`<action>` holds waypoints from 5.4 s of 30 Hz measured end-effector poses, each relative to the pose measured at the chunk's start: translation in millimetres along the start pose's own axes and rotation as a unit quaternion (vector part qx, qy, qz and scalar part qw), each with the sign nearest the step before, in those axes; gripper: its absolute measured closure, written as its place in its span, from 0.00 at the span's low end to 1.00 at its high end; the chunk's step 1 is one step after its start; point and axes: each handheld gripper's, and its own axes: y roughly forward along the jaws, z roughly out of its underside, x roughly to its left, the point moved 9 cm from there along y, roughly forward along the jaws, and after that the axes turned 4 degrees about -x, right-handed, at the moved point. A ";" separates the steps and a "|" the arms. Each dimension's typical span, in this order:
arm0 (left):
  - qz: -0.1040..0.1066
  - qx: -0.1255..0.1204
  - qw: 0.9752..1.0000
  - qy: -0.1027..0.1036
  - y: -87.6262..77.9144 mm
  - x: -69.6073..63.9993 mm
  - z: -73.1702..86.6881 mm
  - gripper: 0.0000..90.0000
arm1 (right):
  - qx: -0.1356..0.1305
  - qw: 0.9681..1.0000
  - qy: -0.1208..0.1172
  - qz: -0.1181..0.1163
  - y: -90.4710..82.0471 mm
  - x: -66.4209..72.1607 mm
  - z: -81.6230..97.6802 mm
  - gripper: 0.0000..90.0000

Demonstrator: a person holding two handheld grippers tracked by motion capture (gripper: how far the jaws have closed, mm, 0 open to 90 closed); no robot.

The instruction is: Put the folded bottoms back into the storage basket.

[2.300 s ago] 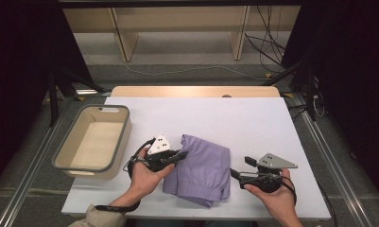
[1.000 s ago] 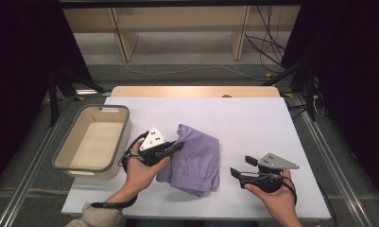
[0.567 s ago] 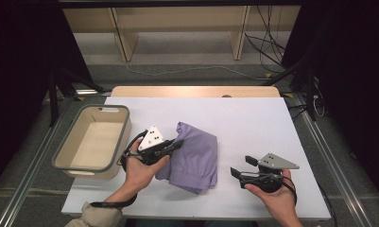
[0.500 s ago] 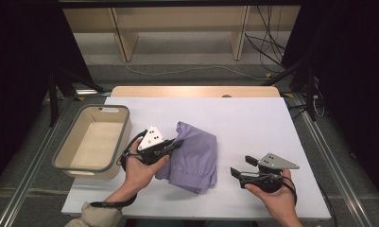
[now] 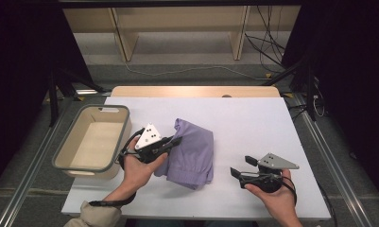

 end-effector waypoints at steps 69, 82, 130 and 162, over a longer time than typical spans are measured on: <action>-0.022 -0.020 0.999 0.012 -15.4 18.5 -18.9 0.94 | 0.000 1.000 0.000 -0.001 0.3 0.4 0.0 0.29; -0.037 -0.039 0.998 0.010 -19.0 22.9 -22.5 0.94 | -0.001 1.000 0.000 -0.001 0.1 0.3 -0.2 0.29; -0.054 -0.046 0.997 0.013 -33.5 37.2 -34.0 0.94 | -0.002 1.000 -0.001 -0.001 0.1 0.5 -0.4 0.29; -0.064 -0.048 0.997 0.016 -43.6 48.5 -40.2 0.94 | -0.003 1.000 -0.001 -0.001 0.2 0.4 -0.4 0.29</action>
